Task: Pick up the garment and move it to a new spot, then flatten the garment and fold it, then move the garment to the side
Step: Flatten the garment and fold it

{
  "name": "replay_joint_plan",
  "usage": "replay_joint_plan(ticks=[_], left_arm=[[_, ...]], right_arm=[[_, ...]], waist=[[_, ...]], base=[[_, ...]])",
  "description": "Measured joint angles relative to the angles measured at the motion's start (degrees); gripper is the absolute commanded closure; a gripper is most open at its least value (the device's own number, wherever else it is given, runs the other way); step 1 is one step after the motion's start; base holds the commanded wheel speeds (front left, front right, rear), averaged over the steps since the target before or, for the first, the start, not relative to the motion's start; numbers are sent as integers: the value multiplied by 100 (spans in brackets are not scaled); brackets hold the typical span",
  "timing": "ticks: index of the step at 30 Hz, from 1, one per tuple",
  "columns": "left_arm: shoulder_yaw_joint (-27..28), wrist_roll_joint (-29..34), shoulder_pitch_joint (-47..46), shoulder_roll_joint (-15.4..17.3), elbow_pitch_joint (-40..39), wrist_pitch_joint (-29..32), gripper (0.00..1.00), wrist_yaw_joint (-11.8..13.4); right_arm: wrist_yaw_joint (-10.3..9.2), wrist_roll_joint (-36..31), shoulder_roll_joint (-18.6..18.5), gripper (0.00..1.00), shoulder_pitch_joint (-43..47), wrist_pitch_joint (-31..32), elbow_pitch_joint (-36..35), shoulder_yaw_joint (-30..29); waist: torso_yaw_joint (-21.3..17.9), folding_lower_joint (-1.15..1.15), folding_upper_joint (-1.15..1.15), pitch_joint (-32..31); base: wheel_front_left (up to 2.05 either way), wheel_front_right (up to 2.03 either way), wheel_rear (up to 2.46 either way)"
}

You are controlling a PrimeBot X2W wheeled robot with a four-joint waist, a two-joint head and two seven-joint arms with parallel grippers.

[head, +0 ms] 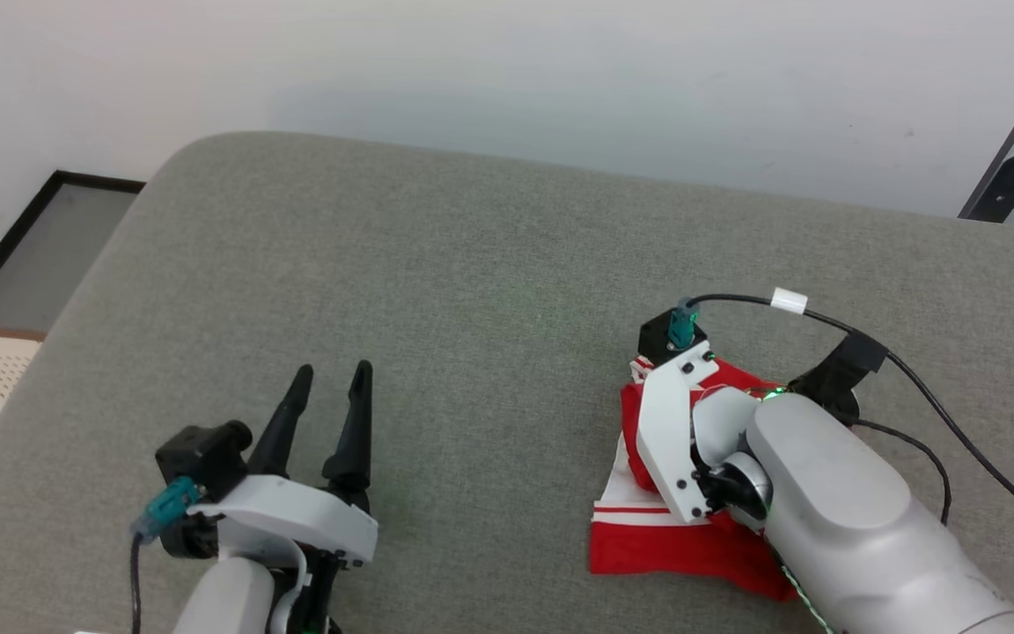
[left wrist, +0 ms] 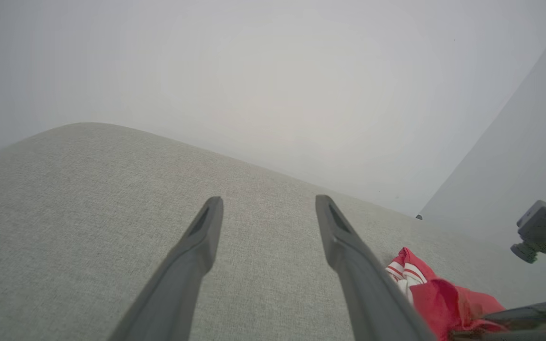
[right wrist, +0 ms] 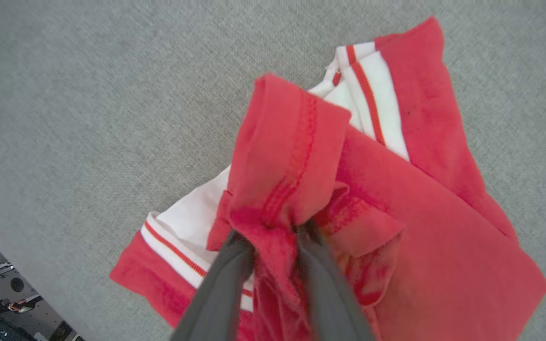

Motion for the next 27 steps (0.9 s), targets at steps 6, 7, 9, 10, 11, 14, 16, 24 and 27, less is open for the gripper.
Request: replay_joint_plan(ticks=[6,7,9,10,11,14,16,24,27], left_arm=[[30,-8,4,56,25,0,0,-1],[37,-8,7,64,29,0,0,0],[48,-8,26,75,38,0,0,0],[55,-9,34,85,45,0,0,0],[63,-8,42,94,51,0,0,0],[82,-8,63,126,73,0,0,-1],[111,-8,85,134,79,0,0,0],[182,14,304,190,59,0,0,0],[186,20,389,210,49,-1,0,-1]], right_arm=[[0,121,15,0,-140,20,22,130],[0,172,13,0,-163,68,-10,174],[1,403,18,0,-160,193,-129,258],[1,512,23,0,-159,261,-189,290],[0,589,21,0,-159,308,-268,323],[0,875,22,0,-159,411,-466,364],[1,1005,23,0,-157,419,-588,381],[0,1523,21,0,-41,548,-948,342],[0,1658,22,0,-25,569,-1094,330]], waist=[[-41,0,0,-47],[-48,0,0,-60],[-62,0,0,-88],[-73,0,0,-103],[-84,0,0,-115],[-122,0,0,-151],[-151,0,0,-181],[-323,0,0,-313],[-398,0,0,-375]], base=[[0,0,0],[0,0,0],[0,0,0],[0,0,0],[0,0,0],[0,0,0],[0,0,0],[0,0,0],[0,0,0]])
